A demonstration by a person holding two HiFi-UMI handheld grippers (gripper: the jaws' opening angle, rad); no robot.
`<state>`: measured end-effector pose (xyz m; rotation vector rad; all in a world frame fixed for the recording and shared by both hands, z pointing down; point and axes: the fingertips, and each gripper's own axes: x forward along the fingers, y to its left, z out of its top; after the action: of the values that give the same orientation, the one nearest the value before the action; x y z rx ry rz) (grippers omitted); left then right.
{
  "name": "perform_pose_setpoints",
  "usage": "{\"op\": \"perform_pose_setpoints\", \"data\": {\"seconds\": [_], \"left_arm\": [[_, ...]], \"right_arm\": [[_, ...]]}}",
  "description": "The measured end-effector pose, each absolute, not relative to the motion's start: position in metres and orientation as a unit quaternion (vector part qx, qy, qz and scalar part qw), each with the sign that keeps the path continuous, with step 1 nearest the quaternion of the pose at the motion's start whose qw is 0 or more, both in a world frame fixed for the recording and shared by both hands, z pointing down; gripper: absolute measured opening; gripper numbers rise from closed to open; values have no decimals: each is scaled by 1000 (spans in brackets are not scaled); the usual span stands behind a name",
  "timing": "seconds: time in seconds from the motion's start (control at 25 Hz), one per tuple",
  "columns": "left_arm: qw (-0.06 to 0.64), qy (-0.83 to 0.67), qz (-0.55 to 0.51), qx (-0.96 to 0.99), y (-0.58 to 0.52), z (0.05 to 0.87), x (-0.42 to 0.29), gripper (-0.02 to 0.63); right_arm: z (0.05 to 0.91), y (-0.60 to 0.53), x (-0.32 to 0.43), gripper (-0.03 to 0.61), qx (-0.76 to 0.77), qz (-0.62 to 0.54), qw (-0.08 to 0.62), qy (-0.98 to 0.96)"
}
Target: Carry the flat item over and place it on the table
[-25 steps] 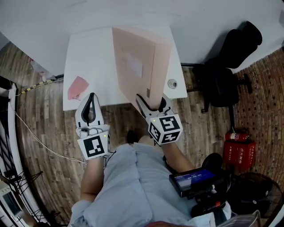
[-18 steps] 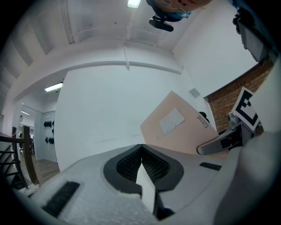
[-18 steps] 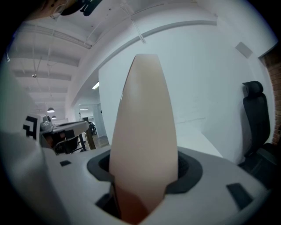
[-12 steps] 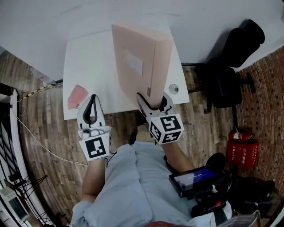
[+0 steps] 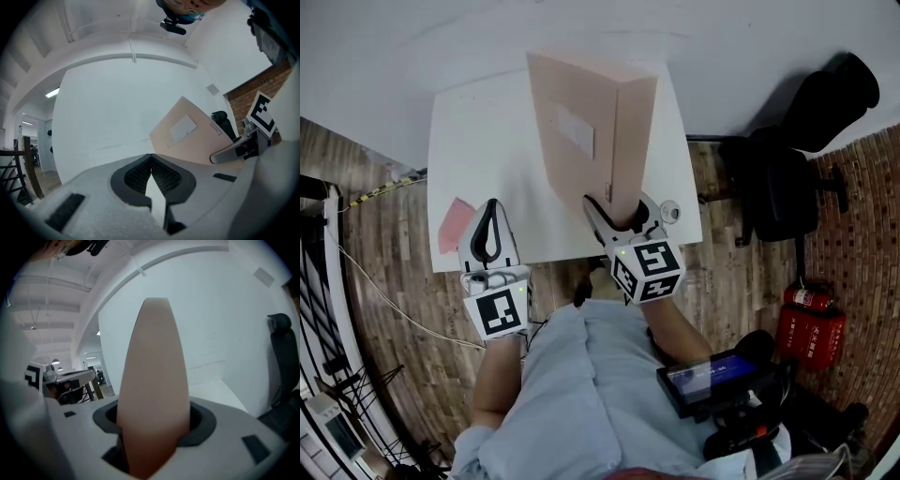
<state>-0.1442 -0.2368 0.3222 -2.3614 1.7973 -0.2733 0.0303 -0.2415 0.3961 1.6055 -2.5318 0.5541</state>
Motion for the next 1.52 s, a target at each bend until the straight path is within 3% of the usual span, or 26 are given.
{"op": "perform_pose_setpoints", "data": {"seconds": [0.72,1.52], "left_arm": [[79,645,-117,-751,-307,321,-127,9],[40,647,-139,-748,-347,351,-177,9]], "right_arm": [[401,-343,36,278,460,206,46,-862],[439,-373,-26,278,429,270,69,-859]]}}
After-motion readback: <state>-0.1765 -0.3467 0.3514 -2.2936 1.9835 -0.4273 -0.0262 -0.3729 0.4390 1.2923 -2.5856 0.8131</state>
